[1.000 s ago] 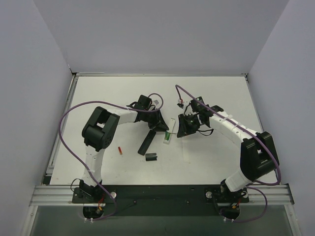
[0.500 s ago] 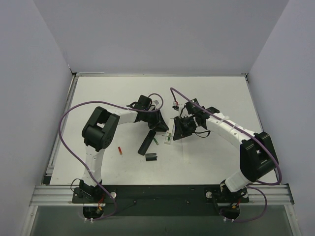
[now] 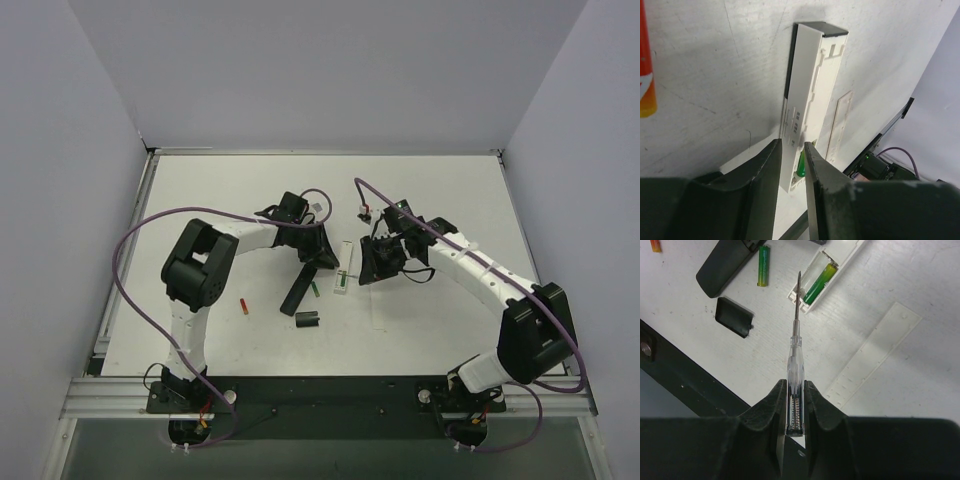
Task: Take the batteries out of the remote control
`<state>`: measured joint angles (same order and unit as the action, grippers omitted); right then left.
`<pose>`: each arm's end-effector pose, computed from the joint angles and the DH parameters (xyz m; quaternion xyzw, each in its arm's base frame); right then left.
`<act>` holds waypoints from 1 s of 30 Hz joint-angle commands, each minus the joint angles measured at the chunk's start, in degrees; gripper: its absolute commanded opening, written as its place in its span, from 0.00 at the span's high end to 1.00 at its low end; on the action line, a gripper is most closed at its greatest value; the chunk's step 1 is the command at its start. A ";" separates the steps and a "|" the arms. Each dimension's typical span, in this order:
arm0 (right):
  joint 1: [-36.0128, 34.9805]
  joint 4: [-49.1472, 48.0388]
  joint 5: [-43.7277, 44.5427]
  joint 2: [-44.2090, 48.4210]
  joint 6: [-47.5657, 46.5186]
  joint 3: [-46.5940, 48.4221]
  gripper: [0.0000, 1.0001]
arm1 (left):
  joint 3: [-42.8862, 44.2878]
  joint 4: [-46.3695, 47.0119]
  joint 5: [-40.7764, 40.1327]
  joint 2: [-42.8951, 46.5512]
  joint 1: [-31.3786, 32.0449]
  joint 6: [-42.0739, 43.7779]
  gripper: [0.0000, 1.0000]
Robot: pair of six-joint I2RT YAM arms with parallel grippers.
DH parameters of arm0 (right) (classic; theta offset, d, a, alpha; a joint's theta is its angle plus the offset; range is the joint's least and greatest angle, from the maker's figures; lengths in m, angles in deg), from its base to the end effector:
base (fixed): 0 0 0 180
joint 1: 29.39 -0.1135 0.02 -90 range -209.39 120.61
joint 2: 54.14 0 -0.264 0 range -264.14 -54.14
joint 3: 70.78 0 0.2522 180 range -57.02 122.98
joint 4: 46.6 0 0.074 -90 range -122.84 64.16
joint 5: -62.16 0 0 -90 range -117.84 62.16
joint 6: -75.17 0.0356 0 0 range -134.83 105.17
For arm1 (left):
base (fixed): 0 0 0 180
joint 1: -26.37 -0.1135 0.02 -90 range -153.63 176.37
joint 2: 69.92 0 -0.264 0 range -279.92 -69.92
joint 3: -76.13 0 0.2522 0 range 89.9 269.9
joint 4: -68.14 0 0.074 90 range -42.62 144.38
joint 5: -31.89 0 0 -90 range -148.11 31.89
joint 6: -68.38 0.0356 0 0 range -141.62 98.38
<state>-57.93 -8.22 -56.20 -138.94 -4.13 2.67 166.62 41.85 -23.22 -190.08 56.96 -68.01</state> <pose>0.2655 0.1636 0.2464 -0.2244 0.8862 0.3287 0.2371 0.3594 -0.2361 0.1314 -0.0385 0.9156 -0.3982 0.0402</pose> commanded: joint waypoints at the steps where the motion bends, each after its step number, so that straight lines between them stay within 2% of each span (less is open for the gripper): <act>1: 0.67 6.22 3.74 4.11 -0.06 2.46 1.00 | 1.49 -3.37 -1.85 4.05 0.79 4.20 0.65; 12: 0.67 10.27 6.99 4.81 -1.12 4.65 1.00 | 0.70 -2.67 -0.44 2.91 3.07 4.03 0.65; 21: 0.76 12.73 9.11 4.90 -3.40 5.44 1.00 | -3.60 0.58 0.17 5.11 4.22 1.83 0.65; 30: -0.55 14.23 11.22 3.76 -3.50 8.08 1.00 | -2.64 2.07 0.61 6.87 3.95 -0.10 0.65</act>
<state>-57.62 3.21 -47.08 -135.94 -7.43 8.04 163.21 40.62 -23.55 -186.91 60.89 -66.74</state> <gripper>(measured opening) 0.116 0.349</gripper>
